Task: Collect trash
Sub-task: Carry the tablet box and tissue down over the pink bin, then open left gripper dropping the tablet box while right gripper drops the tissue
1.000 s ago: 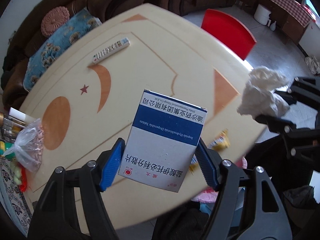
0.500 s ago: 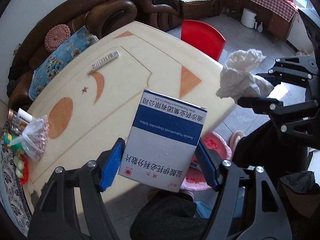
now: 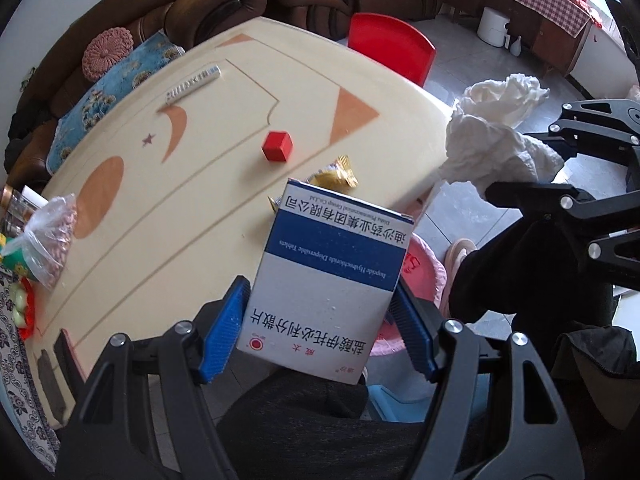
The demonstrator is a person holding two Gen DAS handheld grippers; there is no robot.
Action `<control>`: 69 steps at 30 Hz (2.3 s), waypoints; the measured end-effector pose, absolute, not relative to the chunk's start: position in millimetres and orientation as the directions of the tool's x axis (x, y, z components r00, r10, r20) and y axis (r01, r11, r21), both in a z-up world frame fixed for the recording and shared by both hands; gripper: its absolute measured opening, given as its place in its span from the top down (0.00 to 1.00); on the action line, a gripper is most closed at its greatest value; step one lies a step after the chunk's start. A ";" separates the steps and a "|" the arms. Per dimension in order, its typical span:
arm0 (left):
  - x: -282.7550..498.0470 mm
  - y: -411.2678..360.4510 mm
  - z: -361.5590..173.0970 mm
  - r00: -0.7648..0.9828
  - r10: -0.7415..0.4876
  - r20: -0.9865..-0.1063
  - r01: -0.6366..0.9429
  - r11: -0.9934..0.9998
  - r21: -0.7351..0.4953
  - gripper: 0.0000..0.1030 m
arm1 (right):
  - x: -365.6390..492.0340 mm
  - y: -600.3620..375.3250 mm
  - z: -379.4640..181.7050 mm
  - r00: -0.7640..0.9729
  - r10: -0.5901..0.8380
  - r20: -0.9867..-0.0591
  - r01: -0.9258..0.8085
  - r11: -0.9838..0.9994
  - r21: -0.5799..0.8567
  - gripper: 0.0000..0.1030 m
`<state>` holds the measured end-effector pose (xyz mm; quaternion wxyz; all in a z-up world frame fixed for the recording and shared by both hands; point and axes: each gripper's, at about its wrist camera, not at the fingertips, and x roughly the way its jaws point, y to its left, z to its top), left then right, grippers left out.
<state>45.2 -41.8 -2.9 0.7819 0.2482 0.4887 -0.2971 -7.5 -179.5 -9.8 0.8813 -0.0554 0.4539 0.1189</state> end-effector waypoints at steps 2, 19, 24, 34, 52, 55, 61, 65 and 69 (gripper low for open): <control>41.3 -42.1 -11.0 0.336 -0.225 -0.914 0.716 0.692 0.092 0.33 | -9.4 -179.7 -16.5 0.550 0.160 -0.819 -0.255 0.967 0.018 0.72; 29.3 -43.7 -115.3 0.215 -0.218 -0.952 0.684 0.730 -0.013 0.33 | -5.1 -183.8 -109.6 0.422 0.199 -0.885 -0.174 0.975 0.137 0.72; 30.6 -45.7 -143.7 0.178 -0.201 -0.963 0.673 0.739 -0.030 0.33 | -1.0 -185.6 -142.5 0.379 0.209 -0.902 -0.152 0.975 0.162 0.72; 40.4 -50.8 -203.1 0.054 -0.184 -0.981 0.603 0.789 -0.115 0.33 | 11.8 -190.0 -200.8 0.290 0.246 -0.925 -0.110 0.969 0.223 0.72; 61.5 -60.7 -272.3 -0.132 -0.153 -0.979 0.492 0.848 -0.199 0.33 | 46.7 -190.2 -272.7 0.166 0.264 -0.950 -0.116 0.962 0.247 0.71; 62.0 -61.0 -277.6 -0.153 -0.155 -0.976 0.477 0.853 -0.210 0.33 | 48.3 -191.9 -279.9 0.148 0.275 -0.950 -0.108 0.959 0.261 0.71; 62.3 -63.6 -285.6 -0.165 -0.135 -0.977 0.474 0.858 -0.198 0.33 | 50.9 -195.1 -286.3 0.137 0.284 -0.949 -0.108 0.957 0.271 0.63; 65.1 -63.3 -289.9 -0.168 -0.101 -0.981 0.471 0.866 -0.169 0.32 | 50.8 -197.8 -282.9 0.162 0.269 -0.949 -0.096 0.962 0.256 0.37; 66.1 -63.6 -291.6 -0.171 -0.105 -0.980 0.470 0.865 -0.175 0.28 | 50.4 -203.1 -281.5 0.175 0.275 -0.945 -0.077 0.961 0.265 0.34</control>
